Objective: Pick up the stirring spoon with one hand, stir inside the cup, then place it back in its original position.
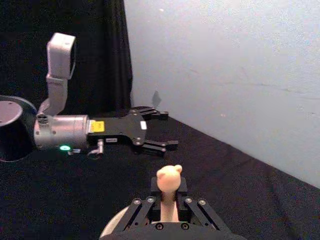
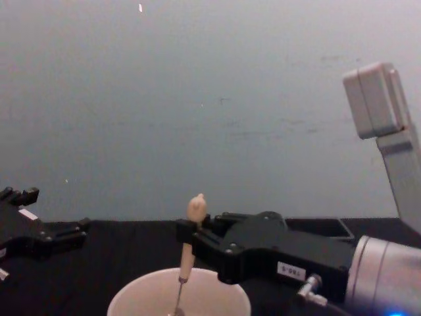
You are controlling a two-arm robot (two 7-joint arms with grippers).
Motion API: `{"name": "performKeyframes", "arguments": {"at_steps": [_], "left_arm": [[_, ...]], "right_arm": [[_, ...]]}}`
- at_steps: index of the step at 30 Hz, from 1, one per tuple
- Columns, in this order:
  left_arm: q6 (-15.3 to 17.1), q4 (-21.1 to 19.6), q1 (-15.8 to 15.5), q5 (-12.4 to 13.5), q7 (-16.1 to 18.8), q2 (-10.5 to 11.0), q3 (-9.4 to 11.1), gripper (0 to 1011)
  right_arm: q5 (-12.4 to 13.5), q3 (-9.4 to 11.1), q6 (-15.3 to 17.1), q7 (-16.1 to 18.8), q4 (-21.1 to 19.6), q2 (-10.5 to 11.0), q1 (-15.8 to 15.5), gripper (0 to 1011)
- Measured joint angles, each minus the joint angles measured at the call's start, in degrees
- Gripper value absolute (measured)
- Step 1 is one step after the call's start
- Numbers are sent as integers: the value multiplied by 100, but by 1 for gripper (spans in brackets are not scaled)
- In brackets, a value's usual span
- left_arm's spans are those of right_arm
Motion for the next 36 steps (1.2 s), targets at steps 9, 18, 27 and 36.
{"name": "performKeyframes", "arguments": {"at_steps": [9,18,27,36], "left_arm": [[0,0,0,0,0,0,0,1001],[0,0,0,0,0,0,0,1001],[0,0,0,0,0,0,0,1001],[0,0,0,0,0,0,0,1001]], "right_arm": [[-18,173,20,-71,-77,103,-87,173],[51,275,80,-44,-289,247,-235,173],[89,246,142,43,-446,351,-349,173],[99,119,165,127,-485,314,-329,173]]}}
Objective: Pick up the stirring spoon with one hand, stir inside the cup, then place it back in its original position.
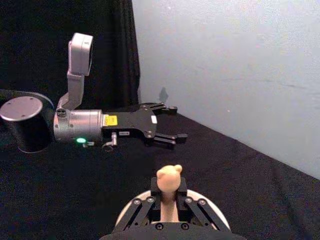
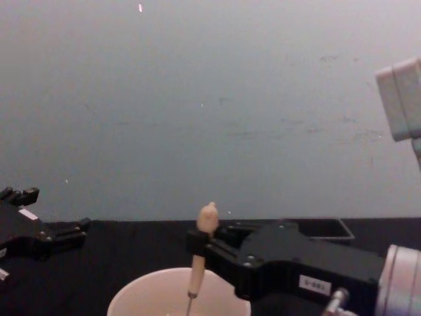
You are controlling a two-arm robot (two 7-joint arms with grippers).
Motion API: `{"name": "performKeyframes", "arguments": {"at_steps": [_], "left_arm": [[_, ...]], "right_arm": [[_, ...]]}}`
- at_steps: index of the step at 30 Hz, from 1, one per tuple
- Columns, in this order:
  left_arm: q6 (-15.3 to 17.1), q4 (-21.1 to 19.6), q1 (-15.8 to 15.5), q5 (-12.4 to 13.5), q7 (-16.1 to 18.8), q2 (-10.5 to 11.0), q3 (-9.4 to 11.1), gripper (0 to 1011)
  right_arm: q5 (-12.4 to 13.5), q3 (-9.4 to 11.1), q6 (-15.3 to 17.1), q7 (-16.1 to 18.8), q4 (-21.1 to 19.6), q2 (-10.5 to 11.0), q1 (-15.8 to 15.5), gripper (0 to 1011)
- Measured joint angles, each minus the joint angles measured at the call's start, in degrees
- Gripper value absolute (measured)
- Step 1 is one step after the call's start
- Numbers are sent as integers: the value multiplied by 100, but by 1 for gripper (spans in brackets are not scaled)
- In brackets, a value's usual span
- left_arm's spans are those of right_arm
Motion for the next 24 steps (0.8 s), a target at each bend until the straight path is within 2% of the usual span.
{"name": "performKeyframes", "arguments": {"at_steps": [12,24], "left_arm": [[0,0,0,0,0,0,0,1001],[0,0,0,0,0,0,0,1001]], "right_arm": [[-83,-188,-51,9,294,-237,213,173],[-163,-110,-145,-173,570,-432,378,173]]}}
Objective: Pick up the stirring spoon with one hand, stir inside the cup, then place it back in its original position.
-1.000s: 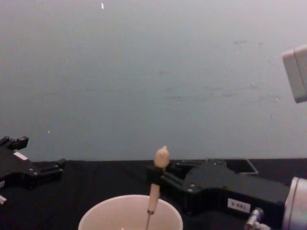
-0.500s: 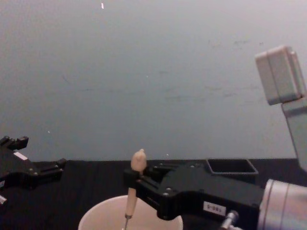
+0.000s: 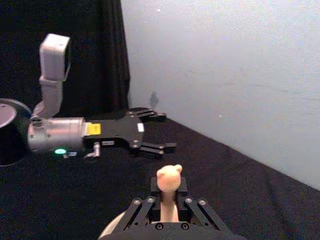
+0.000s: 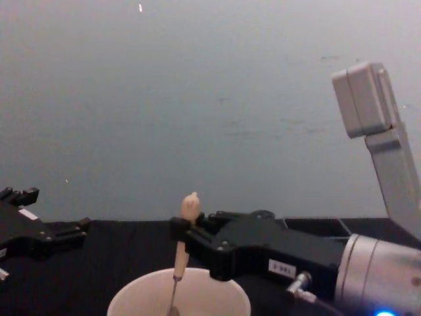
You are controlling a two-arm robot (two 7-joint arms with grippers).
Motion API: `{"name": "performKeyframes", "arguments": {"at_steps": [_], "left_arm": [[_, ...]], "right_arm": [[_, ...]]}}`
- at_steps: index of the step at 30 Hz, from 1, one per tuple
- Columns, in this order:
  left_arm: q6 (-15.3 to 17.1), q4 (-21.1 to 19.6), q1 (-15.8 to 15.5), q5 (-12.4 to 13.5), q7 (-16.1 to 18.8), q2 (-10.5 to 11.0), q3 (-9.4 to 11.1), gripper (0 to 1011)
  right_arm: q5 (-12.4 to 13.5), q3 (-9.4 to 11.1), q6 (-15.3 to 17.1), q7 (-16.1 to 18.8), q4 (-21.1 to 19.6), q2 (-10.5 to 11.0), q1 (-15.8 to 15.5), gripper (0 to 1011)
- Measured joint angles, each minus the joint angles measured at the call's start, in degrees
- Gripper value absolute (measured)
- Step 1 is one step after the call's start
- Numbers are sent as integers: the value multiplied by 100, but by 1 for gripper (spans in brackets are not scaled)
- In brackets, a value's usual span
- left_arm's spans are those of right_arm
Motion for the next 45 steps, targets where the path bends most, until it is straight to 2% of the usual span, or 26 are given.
{"name": "performKeyframes", "arguments": {"at_steps": [11,19,26,36,45], "left_arm": [[0,0,0,0,0,0,0,1001],[0,0,0,0,0,0,0,1001],[0,0,0,0,0,0,0,1001],[0,0,0,0,0,0,0,1001],[0,0,0,0,0,0,0,1001]], "right_arm": [[-75,194,-49,-131,107,3,35,173],[-47,311,25,-121,-111,160,-146,173],[102,399,135,-84,-404,304,-335,173],[163,379,245,-33,-602,465,-473,173],[197,247,265,97,-709,525,-506,173]]}}
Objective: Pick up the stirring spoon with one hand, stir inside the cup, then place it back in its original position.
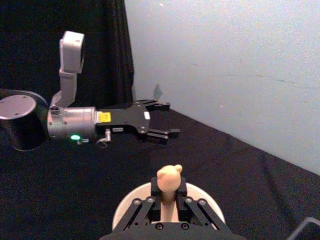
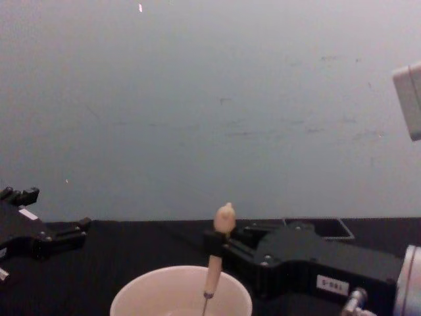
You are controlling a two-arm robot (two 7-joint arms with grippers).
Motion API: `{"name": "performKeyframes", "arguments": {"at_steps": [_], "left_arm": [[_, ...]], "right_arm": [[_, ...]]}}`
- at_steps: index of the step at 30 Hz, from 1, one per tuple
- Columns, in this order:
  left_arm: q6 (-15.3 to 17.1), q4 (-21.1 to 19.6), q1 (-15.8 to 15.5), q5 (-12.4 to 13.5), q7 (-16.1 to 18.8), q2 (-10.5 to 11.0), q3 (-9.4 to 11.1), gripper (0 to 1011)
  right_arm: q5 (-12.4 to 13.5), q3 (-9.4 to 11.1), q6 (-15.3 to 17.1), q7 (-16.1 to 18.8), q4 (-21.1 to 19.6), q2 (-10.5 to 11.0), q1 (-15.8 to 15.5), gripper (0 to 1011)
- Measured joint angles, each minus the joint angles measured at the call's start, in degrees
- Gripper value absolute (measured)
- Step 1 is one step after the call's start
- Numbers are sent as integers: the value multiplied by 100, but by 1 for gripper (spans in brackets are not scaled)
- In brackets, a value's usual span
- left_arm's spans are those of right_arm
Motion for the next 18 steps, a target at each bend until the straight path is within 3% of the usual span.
{"name": "performKeyframes", "arguments": {"at_steps": [18], "left_arm": [[0,0,0,0,0,0,0,1001]], "right_arm": [[-85,-292,-120,46,273,-275,264,173]]}}
